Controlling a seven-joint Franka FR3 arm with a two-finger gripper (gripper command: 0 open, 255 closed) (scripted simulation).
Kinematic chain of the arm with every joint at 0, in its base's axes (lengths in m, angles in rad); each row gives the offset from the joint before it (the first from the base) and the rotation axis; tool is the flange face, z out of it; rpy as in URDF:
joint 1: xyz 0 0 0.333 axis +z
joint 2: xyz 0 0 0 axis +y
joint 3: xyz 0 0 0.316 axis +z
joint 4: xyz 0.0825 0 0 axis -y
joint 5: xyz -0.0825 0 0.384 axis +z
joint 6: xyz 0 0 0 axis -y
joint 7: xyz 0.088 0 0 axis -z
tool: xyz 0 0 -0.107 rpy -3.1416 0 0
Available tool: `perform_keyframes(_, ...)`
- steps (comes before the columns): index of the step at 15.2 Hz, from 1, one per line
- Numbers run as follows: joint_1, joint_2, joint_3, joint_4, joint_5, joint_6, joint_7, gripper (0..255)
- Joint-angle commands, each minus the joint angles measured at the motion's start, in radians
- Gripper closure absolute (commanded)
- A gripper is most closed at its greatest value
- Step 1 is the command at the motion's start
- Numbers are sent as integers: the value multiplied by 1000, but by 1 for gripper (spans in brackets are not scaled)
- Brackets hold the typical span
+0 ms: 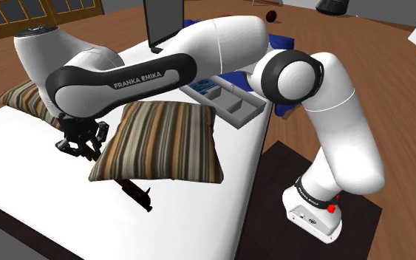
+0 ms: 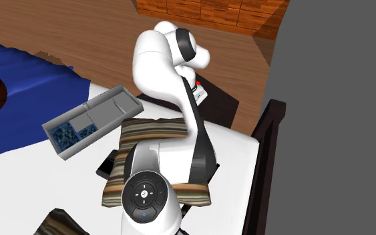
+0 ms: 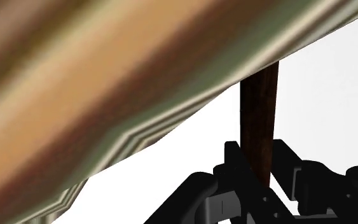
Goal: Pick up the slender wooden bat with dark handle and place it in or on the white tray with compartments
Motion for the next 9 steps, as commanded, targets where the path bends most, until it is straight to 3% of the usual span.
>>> perform_keyframes(1,6,1,0,27,1,-25,-3,255)
perform_keyframes(9,31,0,3,140,7,-133,-14,255)
